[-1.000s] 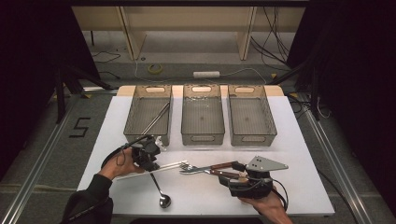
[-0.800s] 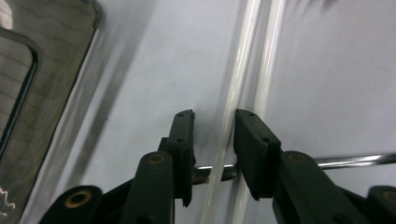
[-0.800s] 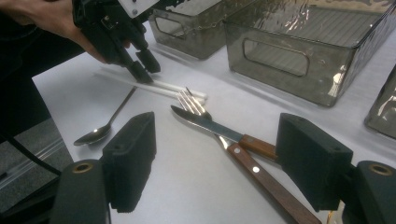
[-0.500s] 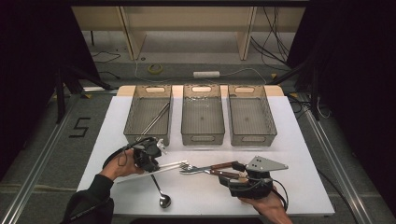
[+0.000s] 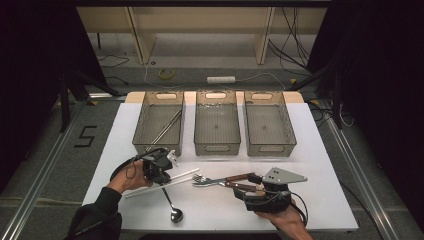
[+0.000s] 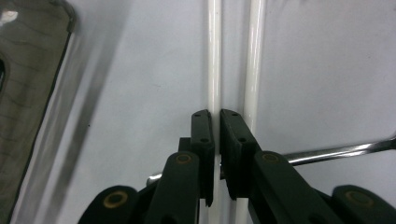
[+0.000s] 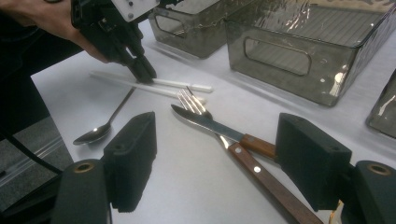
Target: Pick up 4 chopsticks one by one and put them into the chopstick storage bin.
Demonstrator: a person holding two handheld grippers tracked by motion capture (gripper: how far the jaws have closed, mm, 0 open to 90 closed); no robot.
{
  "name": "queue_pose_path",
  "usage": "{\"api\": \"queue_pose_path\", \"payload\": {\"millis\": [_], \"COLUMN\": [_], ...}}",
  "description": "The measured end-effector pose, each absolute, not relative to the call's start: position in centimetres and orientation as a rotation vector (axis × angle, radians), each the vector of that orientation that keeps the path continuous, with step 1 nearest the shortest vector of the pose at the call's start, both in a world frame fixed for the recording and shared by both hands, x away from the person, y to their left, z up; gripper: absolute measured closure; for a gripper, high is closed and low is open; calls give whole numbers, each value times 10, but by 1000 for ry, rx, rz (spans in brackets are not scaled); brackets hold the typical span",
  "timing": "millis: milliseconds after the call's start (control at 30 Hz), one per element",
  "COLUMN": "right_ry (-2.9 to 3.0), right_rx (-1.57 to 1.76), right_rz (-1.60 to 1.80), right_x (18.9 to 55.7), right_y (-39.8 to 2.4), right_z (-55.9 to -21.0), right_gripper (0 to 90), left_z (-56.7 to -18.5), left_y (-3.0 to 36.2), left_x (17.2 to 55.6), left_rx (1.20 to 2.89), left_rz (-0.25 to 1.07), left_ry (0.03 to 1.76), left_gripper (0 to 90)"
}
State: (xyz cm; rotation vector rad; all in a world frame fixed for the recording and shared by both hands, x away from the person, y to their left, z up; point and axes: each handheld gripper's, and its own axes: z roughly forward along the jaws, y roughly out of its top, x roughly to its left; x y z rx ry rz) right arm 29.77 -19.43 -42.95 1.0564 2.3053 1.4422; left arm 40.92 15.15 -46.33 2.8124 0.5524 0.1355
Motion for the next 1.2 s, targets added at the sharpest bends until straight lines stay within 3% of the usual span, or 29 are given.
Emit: {"api": "queue_pose_path", "payload": {"millis": [167, 467, 767, 1200], "right_ry": [2302, 2302, 2301, 2298], "right_rx": [1056, 1053, 1050, 1053], "right_rz": [1446, 1442, 1440, 1443], "right_x": [297, 297, 297, 297], "right_y": [-194, -194, -194, -194], "right_z": [-429, -429, -429, -429], "right_gripper": [307, 309, 309, 310], "left_z": [-461, -455, -445, -415], "left_y": [151, 155, 165, 175], "left_x": [408, 408, 412, 411], "left_rx": [2863, 2817, 2716, 2618], "left_rz": [165, 186, 176, 159], "left_ry": [475, 518, 689, 769], "left_gripper": [841, 844, 844, 843]}}
